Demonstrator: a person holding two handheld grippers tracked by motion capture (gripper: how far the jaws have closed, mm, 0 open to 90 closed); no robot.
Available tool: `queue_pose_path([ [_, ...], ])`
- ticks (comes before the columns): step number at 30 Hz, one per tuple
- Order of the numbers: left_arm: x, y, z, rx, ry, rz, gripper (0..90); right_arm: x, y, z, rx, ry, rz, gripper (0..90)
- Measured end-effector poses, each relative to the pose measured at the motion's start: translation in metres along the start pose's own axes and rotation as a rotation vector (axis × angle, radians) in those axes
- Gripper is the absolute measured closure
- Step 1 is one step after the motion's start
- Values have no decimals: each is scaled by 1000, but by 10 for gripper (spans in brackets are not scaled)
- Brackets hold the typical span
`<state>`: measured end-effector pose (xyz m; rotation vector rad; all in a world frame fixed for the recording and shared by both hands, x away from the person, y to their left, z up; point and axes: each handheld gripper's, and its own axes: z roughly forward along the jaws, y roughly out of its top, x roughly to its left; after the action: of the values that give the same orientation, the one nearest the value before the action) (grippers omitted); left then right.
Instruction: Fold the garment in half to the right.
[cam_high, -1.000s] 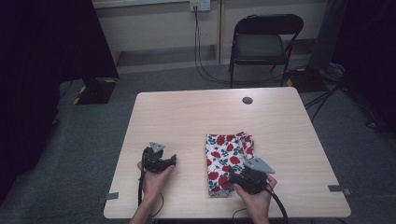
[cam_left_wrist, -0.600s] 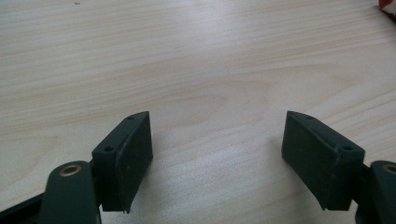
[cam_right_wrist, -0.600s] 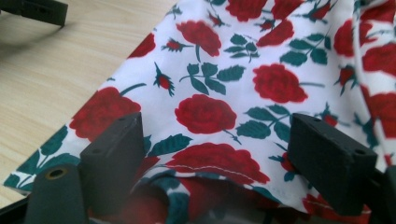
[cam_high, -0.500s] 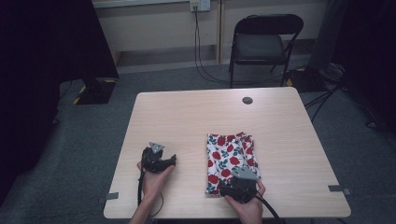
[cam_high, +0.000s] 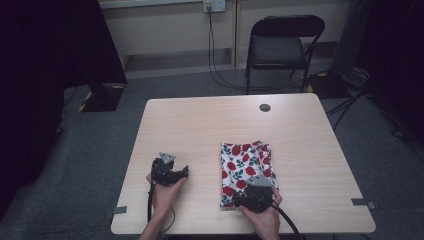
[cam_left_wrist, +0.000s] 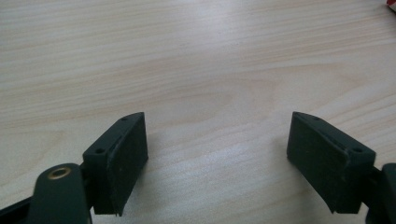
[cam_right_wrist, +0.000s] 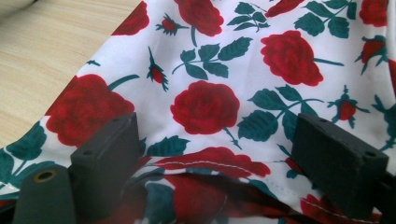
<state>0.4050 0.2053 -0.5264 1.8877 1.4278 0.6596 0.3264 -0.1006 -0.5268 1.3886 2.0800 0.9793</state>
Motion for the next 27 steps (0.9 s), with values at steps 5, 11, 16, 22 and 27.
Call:
queue_pose_path([
  [5,0,-1,0,7,15,-14,157,-1,6,5,11,0,-1,144],
  [11,0,-1,1,29,25,-22,63,-1,13,13,16,-2,2,144],
  [16,0,-1,1,36,20,-18,27,-1,21,20,21,-4,3,144],
  [22,-1,-1,1,43,14,-16,2,-2,28,28,25,-2,0,143],
  [27,-1,-1,1,43,15,-16,1,-2,36,37,29,-1,-2,143],
])
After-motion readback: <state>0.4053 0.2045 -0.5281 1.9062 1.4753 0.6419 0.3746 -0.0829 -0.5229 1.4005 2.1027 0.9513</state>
